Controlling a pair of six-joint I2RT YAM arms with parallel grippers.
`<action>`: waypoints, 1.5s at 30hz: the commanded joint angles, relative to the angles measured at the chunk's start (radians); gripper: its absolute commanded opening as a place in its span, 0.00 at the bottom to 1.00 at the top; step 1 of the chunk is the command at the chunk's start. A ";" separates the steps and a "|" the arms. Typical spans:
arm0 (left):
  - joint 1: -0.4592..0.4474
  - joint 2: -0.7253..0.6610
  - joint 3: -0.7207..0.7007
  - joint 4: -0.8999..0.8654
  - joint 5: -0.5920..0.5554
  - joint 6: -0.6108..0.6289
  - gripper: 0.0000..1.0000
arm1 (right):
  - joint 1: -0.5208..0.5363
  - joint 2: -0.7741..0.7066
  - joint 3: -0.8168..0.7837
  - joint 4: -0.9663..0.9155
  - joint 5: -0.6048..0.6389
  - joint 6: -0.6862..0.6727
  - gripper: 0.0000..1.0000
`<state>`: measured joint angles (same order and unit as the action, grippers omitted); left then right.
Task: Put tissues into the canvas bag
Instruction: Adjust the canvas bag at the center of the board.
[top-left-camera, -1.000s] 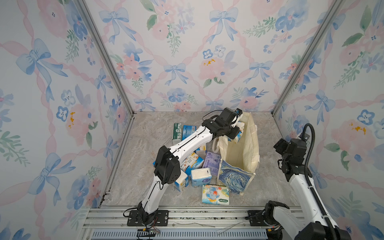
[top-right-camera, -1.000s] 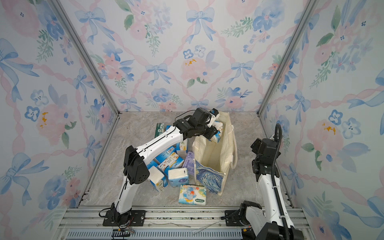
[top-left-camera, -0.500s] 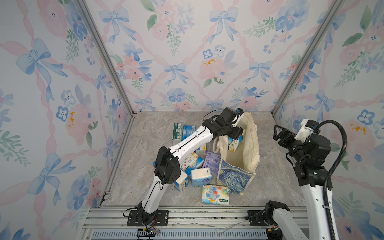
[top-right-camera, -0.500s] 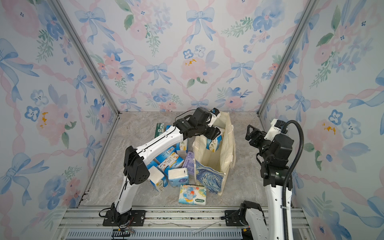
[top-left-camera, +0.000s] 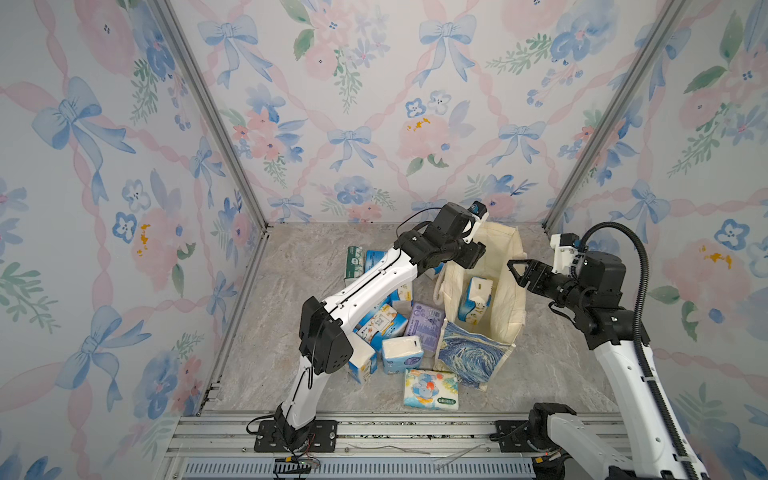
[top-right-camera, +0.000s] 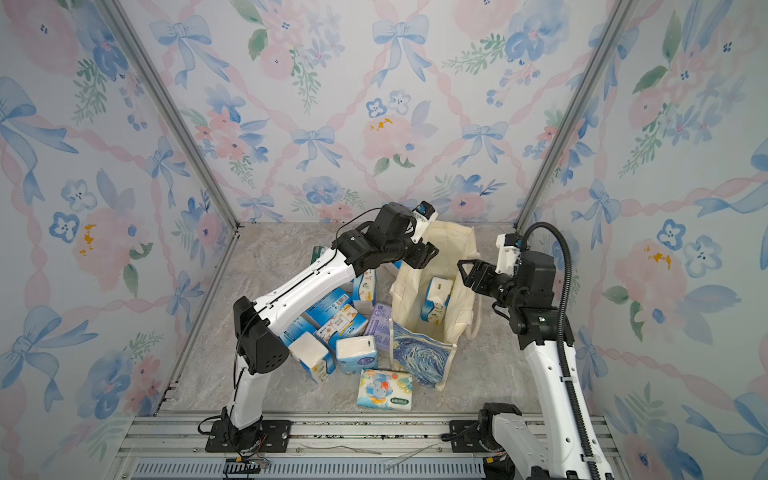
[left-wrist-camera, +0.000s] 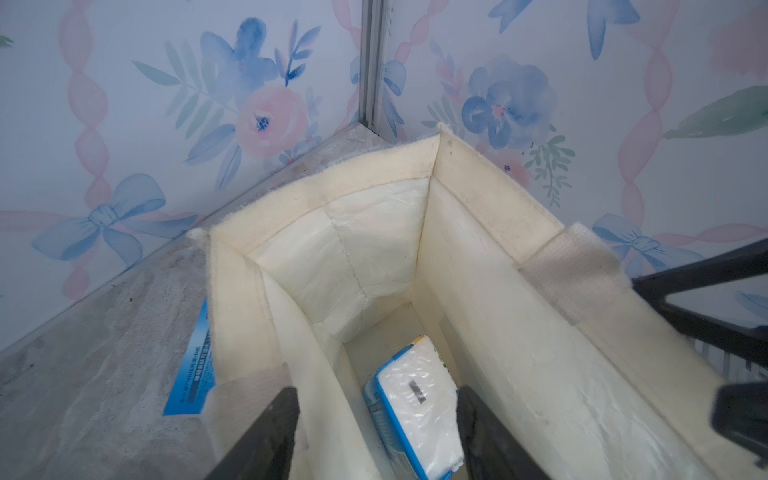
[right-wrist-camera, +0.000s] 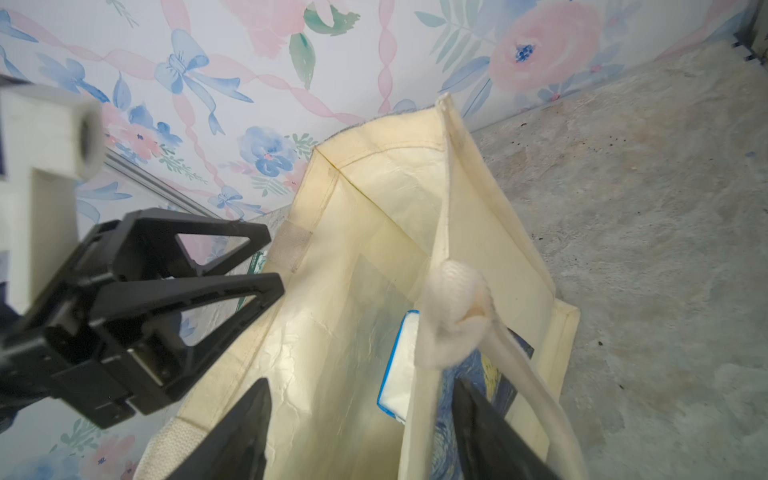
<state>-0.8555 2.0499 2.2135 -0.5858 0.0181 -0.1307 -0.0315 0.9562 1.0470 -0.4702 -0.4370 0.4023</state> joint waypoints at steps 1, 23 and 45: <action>-0.002 -0.088 -0.028 0.009 -0.104 0.044 0.63 | 0.020 0.008 0.048 -0.073 0.036 -0.044 0.64; 0.156 -0.038 -0.158 0.009 0.216 -0.083 0.67 | 0.046 0.042 0.081 -0.196 0.124 -0.112 0.52; 0.170 0.053 -0.104 0.011 0.348 -0.110 0.12 | 0.047 0.109 0.095 -0.142 0.132 -0.129 0.34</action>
<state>-0.6914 2.0865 2.0678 -0.5793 0.3561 -0.2382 0.0051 1.0416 1.1007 -0.6350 -0.3206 0.2871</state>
